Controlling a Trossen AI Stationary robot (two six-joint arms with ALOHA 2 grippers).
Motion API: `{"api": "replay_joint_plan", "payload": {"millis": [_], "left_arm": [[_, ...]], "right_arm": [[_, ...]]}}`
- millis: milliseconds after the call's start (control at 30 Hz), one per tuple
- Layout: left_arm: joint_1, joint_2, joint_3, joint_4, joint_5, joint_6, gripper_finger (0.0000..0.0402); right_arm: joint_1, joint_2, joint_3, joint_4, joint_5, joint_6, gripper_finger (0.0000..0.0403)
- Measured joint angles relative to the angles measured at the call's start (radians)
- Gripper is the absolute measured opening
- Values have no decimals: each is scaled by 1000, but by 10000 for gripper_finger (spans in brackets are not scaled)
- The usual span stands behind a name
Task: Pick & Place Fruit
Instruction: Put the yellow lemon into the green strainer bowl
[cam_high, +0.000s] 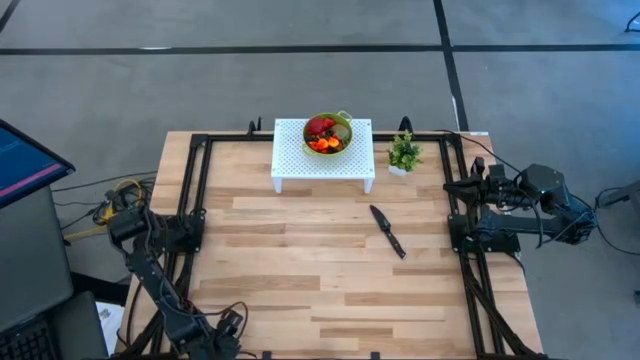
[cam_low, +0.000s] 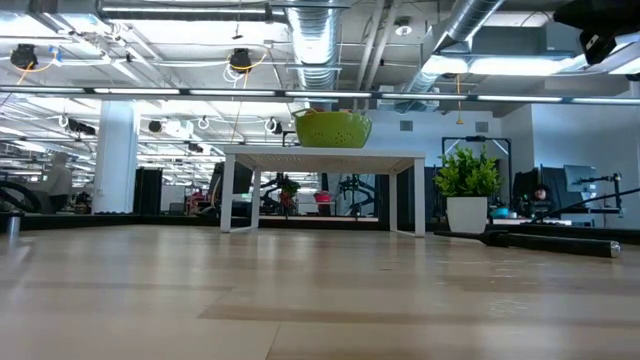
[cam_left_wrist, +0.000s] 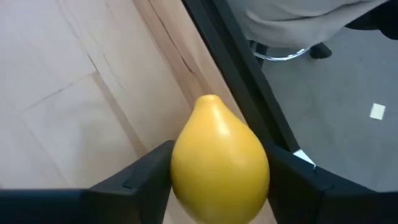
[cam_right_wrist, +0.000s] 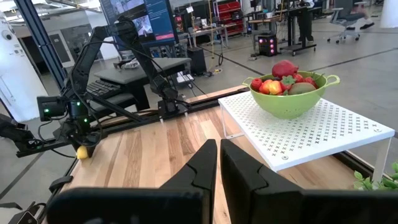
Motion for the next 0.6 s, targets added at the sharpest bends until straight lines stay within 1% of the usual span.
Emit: {"api": "replay_joint_plan", "payload": {"millis": [100, 167, 233, 333, 400, 467, 533, 600], "left_arm": [[0, 0, -1, 8, -25, 1, 200], [5, -1, -13, 20, -35, -2, 196], [7, -4, -31, 25, -40, -20, 200], [15, -5, -57, 25, -41, -19, 217], [27, -11, -67, 24, -43, 17, 219], [49, -21, -76, 9, -49, 59, 211], [82, -39, -83, -11, -71, 110, 199], [128, -59, -92, -15, -96, 168, 195]], "right_arm": [[0, 0, 0, 0, 0, 0, 17], [0, 0, 0, 0, 0, 0, 17], [0, 0, 0, 0, 0, 0, 17], [0, 0, 0, 0, 0, 0, 17], [0, 0, 0, 0, 0, 0, 17], [0, 0, 0, 0, 0, 0, 17], [0, 0, 0, 0, 0, 0, 17], [0, 0, 0, 0, 0, 0, 17]]}}
